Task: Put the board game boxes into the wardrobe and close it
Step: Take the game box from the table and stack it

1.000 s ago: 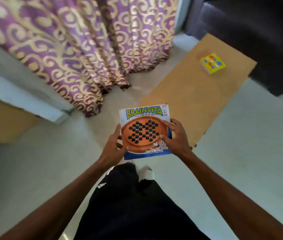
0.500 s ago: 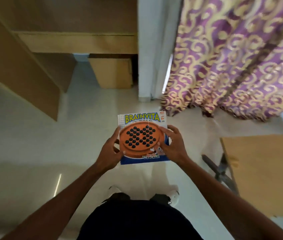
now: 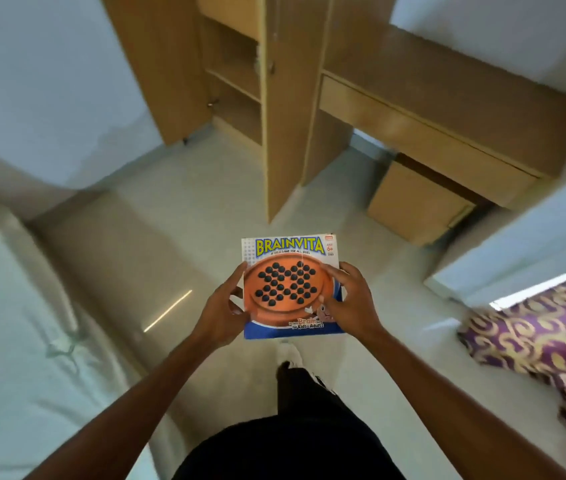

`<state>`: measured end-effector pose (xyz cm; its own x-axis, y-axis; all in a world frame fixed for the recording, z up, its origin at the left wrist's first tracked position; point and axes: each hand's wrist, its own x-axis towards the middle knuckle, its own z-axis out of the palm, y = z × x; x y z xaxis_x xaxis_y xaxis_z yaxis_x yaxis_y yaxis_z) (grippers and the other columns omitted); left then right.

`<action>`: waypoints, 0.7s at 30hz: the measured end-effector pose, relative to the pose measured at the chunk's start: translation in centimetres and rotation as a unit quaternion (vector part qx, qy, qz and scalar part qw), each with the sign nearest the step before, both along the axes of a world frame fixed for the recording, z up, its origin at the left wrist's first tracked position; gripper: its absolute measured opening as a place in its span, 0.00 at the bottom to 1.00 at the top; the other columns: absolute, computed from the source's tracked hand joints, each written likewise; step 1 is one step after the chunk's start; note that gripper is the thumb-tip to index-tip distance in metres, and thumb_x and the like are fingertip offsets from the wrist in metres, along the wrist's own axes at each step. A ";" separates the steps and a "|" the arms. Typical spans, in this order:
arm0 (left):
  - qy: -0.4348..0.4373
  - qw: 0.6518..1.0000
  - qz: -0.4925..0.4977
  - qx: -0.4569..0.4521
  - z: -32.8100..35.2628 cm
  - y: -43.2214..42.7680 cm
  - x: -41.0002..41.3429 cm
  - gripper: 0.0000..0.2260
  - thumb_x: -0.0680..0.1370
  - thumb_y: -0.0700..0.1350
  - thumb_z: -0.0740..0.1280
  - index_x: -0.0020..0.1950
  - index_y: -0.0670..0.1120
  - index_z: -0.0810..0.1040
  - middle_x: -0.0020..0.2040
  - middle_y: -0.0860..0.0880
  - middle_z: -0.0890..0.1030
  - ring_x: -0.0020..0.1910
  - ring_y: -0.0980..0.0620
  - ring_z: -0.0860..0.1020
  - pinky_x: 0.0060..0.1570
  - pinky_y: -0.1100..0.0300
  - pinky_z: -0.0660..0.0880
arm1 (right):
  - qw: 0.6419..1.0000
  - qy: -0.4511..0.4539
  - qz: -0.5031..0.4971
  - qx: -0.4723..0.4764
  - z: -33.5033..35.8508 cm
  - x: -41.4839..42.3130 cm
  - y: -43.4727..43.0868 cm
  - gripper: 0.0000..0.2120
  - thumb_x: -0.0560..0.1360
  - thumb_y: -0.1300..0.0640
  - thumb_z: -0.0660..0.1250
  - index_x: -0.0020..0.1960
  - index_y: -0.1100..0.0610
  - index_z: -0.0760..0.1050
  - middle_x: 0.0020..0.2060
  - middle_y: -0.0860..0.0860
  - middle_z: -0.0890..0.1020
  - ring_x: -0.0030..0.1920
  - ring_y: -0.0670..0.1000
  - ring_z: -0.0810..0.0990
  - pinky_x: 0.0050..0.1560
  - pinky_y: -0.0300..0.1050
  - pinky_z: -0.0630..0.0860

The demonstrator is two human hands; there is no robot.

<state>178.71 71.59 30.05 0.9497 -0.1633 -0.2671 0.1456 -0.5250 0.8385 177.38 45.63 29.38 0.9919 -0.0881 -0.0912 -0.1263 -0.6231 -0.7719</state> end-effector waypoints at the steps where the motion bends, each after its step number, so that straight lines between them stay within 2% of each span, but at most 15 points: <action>1: 0.002 1.000 0.022 -0.004 0.0 1.8 1.3 0.41 0.71 0.35 0.75 0.77 0.53 0.58 0.52 0.47 0.77 0.36 0.52 0.79 0.30 0.68 0.76 | 1.000 -0.002 0.021 0.000 0.0 2.4 1.7 0.26 0.70 0.54 0.73 0.67 0.50 0.73 0.64 0.51 0.74 0.64 0.52 0.72 0.62 0.54 0.76; 4: -0.001 0.998 0.064 0.004 -0.7 6.5 5.3 0.41 0.71 0.38 0.75 0.77 0.54 0.58 0.51 0.48 0.78 0.35 0.50 0.81 0.31 0.65 0.79 | 0.998 -0.002 0.061 0.010 -0.2 8.8 6.4 0.26 0.70 0.53 0.74 0.67 0.50 0.73 0.62 0.50 0.76 0.62 0.51 0.75 0.58 0.48 0.79; 6: 0.002 0.996 0.084 0.000 -1.0 9.4 8.6 0.41 0.71 0.38 0.75 0.78 0.54 0.58 0.50 0.49 0.78 0.35 0.49 0.82 0.31 0.65 0.79 | 0.997 -0.005 0.075 0.014 -0.5 13.2 9.5 0.26 0.71 0.53 0.74 0.67 0.52 0.74 0.62 0.50 0.77 0.59 0.48 0.76 0.54 0.37 0.78; 8: 0.001 0.995 0.101 0.006 -0.7 12.2 12.2 0.41 0.71 0.37 0.75 0.77 0.54 0.58 0.50 0.50 0.78 0.35 0.49 0.82 0.31 0.65 0.79 | 0.996 -0.010 0.088 0.021 -0.7 17.7 12.8 0.26 0.71 0.53 0.74 0.67 0.52 0.74 0.61 0.47 0.76 0.55 0.44 0.76 0.44 0.25 0.73; 9: 0.003 0.994 0.110 0.010 -0.5 13.6 14.0 0.41 0.71 0.37 0.75 0.77 0.55 0.58 0.50 0.50 0.78 0.35 0.50 0.81 0.31 0.65 0.79 | 0.995 -0.005 0.093 0.028 -0.7 19.9 14.3 0.26 0.71 0.53 0.74 0.67 0.53 0.74 0.60 0.46 0.75 0.53 0.43 0.76 0.39 0.22 0.71; 11: 0.011 0.990 0.136 0.016 0.1 16.4 17.4 0.40 0.71 0.36 0.74 0.77 0.54 0.58 0.50 0.48 0.78 0.34 0.52 0.80 0.31 0.65 0.78 | 0.993 0.006 0.108 0.037 -0.4 24.2 17.5 0.25 0.71 0.55 0.74 0.67 0.53 0.73 0.58 0.45 0.74 0.53 0.43 0.75 0.38 0.22 0.70; 15: 0.008 0.983 0.177 0.038 0.9 22.2 24.3 0.41 0.71 0.36 0.74 0.77 0.55 0.58 0.51 0.46 0.79 0.35 0.51 0.81 0.31 0.63 0.78 | 0.988 0.010 0.150 0.039 0.0 33.0 23.6 0.27 0.71 0.57 0.75 0.68 0.52 0.73 0.62 0.49 0.74 0.60 0.48 0.76 0.46 0.27 0.73; 17: 0.005 0.981 0.193 0.036 0.9 24.8 27.8 0.42 0.70 0.38 0.75 0.77 0.56 0.58 0.51 0.48 0.79 0.35 0.49 0.82 0.32 0.58 0.80 | 0.985 0.007 0.167 0.038 0.7 37.1 26.3 0.28 0.70 0.57 0.75 0.68 0.52 0.73 0.63 0.50 0.74 0.60 0.47 0.75 0.47 0.30 0.73; 19: 0.003 0.977 0.213 0.021 1.0 27.0 31.6 0.42 0.70 0.38 0.75 0.77 0.58 0.59 0.51 0.48 0.78 0.35 0.48 0.83 0.34 0.52 0.82 | 0.983 0.000 0.180 0.035 1.2 41.7 28.7 0.28 0.70 0.57 0.76 0.68 0.53 0.73 0.62 0.49 0.74 0.57 0.45 0.75 0.46 0.29 0.72; 21: -0.005 0.974 0.228 0.003 0.9 29.1 35.7 0.41 0.69 0.37 0.76 0.76 0.59 0.60 0.50 0.48 0.79 0.40 0.49 0.83 0.38 0.48 0.83 | 0.981 -0.004 0.190 0.036 1.4 46.5 30.8 0.28 0.70 0.58 0.76 0.68 0.53 0.73 0.62 0.49 0.74 0.58 0.47 0.76 0.46 0.30 0.73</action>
<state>214.41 100.73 30.95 0.9256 0.2782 -0.2567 0.3566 -0.4133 0.8379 223.85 76.40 30.77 0.9528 0.2942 -0.0751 0.1110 -0.5677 -0.8157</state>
